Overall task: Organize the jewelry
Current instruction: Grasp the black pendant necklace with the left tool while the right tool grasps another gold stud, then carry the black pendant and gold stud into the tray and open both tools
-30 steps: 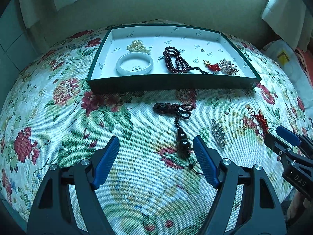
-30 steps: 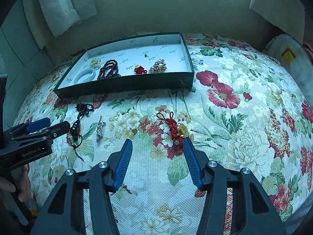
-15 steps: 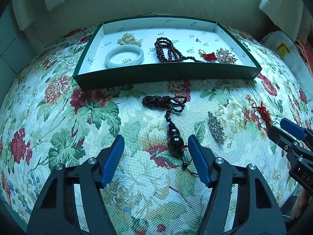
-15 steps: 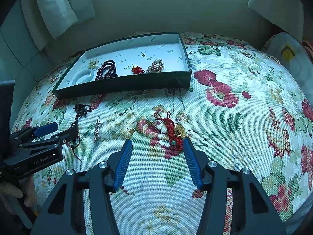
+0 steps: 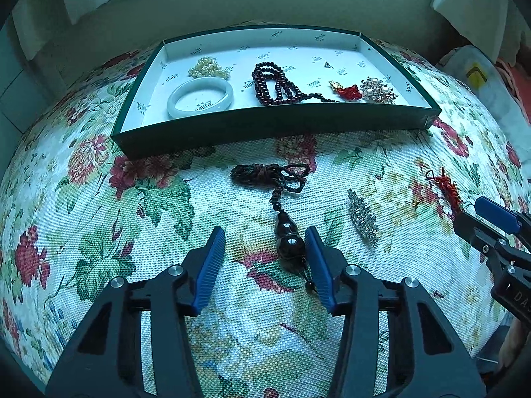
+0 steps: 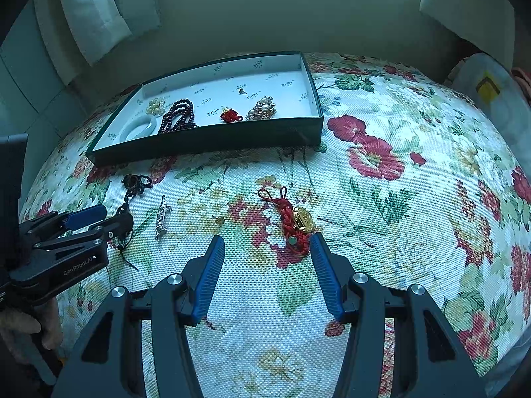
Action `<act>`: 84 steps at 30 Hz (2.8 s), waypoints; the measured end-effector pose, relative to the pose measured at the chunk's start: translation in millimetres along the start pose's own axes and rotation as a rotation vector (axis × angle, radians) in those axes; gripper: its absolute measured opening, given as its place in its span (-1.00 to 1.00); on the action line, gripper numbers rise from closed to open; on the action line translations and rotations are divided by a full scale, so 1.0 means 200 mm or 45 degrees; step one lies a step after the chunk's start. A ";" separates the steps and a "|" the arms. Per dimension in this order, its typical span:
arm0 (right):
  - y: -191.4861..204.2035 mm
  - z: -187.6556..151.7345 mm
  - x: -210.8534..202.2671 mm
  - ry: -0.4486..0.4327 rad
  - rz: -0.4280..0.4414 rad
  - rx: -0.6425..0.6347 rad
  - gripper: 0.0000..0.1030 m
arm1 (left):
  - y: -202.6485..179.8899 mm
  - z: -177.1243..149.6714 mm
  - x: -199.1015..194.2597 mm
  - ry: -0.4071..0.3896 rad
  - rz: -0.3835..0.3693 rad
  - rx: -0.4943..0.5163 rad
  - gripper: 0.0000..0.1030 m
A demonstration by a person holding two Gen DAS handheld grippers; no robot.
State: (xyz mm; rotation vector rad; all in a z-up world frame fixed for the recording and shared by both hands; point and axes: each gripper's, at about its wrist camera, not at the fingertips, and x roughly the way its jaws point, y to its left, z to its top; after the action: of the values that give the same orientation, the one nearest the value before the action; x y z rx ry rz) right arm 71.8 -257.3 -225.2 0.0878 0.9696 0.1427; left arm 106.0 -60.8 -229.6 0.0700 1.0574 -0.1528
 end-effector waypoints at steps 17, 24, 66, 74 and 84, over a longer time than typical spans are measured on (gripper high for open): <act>0.04 0.00 0.00 -0.006 0.001 -0.012 0.01 | 0.03 -0.02 -0.02 -0.022 -0.037 0.018 -0.67; 0.10 0.02 0.03 -0.003 0.031 -0.036 -0.19 | 0.10 -0.02 -0.06 -0.043 -0.024 0.005 -0.67; 0.22 0.08 0.13 0.014 0.046 -0.106 -0.85 | 0.23 -0.02 -0.09 -0.068 -0.007 -0.047 -0.67; 0.23 0.11 0.04 -0.036 0.054 -0.112 -0.85 | 0.21 0.02 -0.20 -0.122 -0.021 -0.041 -0.68; 0.26 0.23 -0.05 -0.121 0.077 -0.128 -0.85 | 0.18 0.16 -0.33 -0.225 -0.043 -0.027 -0.68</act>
State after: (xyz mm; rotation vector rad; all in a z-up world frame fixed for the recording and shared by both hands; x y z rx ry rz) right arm 99.4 -207.6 -184.3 0.0310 0.8638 0.2404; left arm 107.9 -22.9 -155.8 0.0190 0.8838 -0.1751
